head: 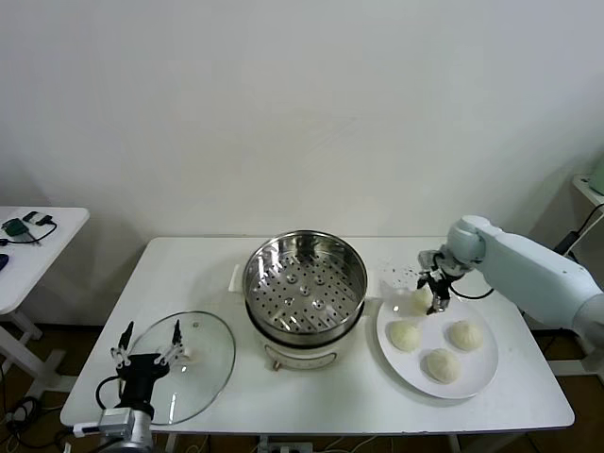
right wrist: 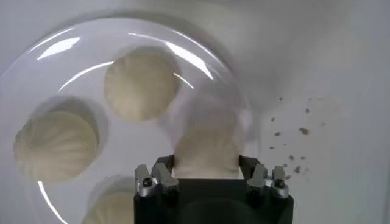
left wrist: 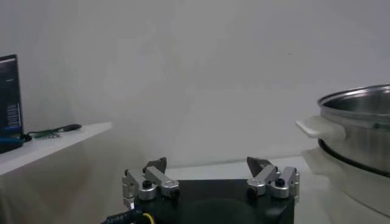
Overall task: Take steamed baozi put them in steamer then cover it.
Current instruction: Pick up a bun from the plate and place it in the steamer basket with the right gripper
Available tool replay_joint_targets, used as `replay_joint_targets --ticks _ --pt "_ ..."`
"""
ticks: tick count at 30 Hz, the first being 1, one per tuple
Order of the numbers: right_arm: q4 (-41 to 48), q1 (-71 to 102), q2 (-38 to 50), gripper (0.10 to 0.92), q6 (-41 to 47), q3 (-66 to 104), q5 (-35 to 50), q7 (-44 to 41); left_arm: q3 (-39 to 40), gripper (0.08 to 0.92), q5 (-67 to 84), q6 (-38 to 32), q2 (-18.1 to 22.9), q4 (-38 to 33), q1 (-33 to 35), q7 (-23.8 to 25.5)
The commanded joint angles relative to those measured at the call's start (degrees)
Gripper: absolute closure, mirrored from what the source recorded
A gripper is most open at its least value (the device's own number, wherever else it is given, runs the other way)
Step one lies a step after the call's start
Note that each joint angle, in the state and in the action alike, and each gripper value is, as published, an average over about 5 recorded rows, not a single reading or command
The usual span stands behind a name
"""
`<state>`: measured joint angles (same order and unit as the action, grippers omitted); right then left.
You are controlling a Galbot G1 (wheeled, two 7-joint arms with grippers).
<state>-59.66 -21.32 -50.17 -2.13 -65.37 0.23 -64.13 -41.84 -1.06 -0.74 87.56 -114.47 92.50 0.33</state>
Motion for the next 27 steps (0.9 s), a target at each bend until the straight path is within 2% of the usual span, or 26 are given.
replay_joint_targets --ticks 1,6,12,18,27 --pt "-3.71 -19.81 -2.45 0.308 -11.07 -13.57 3.68 -0.70 -0.07 0.177 0.08 0.08 -0.10 -0.03 0.44 0.13" --pt "-4.56 -26.91 -8.47 0.304 -20.53 -14.88 0.03 -0.72 0.00 0.177 0.09 -0.01 -0.18 0.04 0.94 0.58" --pt "-9.04 -28.03 -15.39 0.304 -25.44 -13.01 -3.63 -0.29 0.34 0.177 0.06 0.00 -0.21 -0.11 1.24 0.94" --pt "-12.11 -23.02 -21.31 0.304 -28.58 -10.00 -11.99 0.49 0.86 0.177 -0.02 0.22 -0.56 -0.46 1.58 0.90" --pt "-8.82 -11.97 -26.11 0.304 -33.00 -6.34 -24.21 2.50 1.27 0.177 0.01 0.92 -1.93 -1.40 1.86 0.87"
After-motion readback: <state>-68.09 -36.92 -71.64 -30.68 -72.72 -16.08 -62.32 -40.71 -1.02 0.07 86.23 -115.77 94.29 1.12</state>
